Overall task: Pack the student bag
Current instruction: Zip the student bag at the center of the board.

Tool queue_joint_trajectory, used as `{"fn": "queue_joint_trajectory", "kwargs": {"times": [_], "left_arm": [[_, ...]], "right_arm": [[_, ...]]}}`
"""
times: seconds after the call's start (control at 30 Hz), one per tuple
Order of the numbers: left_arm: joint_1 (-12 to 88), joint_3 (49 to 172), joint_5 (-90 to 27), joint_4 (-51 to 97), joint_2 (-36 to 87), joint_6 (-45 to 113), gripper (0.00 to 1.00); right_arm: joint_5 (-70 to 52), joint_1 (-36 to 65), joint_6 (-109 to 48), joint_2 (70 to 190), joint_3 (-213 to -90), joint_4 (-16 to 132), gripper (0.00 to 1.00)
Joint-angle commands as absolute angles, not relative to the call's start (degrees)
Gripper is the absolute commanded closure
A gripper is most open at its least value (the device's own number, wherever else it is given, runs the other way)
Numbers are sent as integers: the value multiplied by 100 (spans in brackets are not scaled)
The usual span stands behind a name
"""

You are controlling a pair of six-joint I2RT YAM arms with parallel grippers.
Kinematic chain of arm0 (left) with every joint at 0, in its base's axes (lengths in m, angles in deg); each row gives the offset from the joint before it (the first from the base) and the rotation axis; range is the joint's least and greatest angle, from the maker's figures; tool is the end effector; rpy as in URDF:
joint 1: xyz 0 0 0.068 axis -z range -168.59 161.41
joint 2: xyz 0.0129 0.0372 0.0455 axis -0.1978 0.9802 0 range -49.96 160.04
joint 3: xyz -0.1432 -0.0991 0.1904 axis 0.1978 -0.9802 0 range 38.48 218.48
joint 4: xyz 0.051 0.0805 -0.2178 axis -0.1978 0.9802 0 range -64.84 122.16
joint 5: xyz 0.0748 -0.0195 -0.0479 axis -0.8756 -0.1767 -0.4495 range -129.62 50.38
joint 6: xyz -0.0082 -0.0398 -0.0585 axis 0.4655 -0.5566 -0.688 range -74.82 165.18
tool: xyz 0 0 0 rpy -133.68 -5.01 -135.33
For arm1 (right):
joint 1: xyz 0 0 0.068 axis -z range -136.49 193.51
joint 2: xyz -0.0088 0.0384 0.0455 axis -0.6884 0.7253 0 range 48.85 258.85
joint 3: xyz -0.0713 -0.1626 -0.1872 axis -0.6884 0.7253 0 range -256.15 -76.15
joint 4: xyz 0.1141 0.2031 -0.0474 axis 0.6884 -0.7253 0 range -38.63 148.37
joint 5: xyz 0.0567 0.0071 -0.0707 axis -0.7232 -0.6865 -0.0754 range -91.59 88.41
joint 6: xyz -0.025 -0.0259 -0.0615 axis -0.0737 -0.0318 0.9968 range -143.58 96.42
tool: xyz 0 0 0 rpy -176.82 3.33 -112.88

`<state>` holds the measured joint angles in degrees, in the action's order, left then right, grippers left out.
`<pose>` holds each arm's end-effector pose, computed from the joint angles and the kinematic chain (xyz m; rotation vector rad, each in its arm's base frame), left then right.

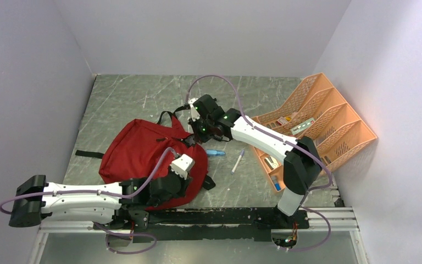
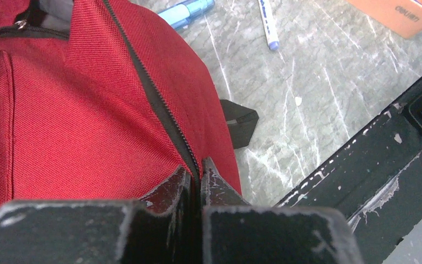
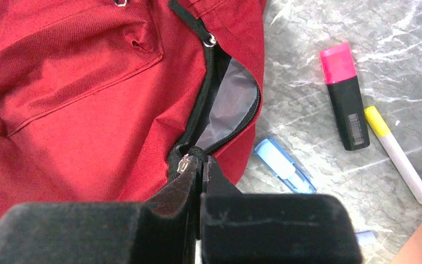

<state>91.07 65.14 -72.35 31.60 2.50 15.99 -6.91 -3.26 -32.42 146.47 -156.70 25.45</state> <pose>0.0664 -0.1876 0.2033 0.5762 2.0045 -0.5719 0.2465 0.2701 0.2515 -0.8574 2.3641 0.5304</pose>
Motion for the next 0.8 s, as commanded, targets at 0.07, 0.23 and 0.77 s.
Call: {"fn": "queue_joint_trajectory", "kwargs": {"times": [0.07,0.23,0.77], "left_arm": [[9755,6509,-6797,3383,350,1139,95],[10200,6635,-7100,3700,389,817,95],[10455,6666,-8366,4928,-920,-60,62]], "right_arm": [[378,-39,-2881,15057,-16268,3371,100],[217,60,-2823,15393,-16538,3463,100],[-1688,60,-2883,13139,-14450,3308,100]]}}
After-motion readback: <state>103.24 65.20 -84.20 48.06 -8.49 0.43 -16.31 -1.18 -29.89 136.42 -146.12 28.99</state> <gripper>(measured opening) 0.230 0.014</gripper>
